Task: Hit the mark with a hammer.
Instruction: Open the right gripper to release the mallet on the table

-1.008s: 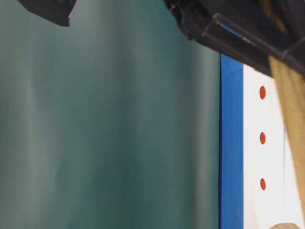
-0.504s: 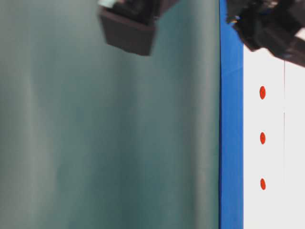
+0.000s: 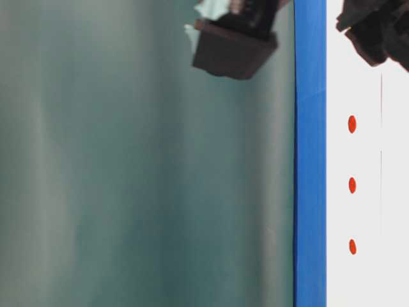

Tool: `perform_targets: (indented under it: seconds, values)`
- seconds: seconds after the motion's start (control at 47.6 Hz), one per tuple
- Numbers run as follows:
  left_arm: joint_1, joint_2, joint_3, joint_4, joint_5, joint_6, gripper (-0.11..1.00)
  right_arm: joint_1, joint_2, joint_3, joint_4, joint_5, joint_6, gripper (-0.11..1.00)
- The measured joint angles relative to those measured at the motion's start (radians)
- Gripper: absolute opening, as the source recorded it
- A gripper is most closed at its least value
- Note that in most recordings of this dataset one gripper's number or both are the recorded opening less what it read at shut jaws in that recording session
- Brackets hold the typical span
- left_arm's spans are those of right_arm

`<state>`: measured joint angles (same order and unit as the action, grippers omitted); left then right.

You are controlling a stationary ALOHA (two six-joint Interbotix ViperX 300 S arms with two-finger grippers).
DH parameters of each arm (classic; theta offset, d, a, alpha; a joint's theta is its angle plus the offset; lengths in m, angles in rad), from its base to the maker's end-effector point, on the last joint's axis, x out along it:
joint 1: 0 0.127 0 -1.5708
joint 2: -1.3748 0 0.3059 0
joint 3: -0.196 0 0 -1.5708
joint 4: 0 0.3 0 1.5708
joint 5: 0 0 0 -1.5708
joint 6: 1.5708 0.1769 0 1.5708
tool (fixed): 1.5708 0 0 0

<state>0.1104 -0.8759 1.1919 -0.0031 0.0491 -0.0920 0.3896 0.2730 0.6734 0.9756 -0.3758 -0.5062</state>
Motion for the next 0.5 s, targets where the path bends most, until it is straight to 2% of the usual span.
perform_targets:
  seconds: [0.21,0.252,0.336,0.504]
  values:
    - [0.012,0.000,0.000,0.000,0.000,-0.002,0.86,0.006,0.017,-0.003,0.000,0.002,0.005,0.09]
    - [0.014,0.000,0.000,0.000,0.000,-0.002,0.86,0.006,0.017,-0.005,0.000,0.005,0.003,0.12]
    - [0.015,0.000,0.002,0.000,0.000,0.000,0.86,0.006,0.020,-0.006,0.000,0.015,0.005,0.31]
    - [0.017,0.000,0.000,0.000,0.000,-0.002,0.86,-0.005,0.011,-0.006,0.000,0.021,-0.006,0.79]
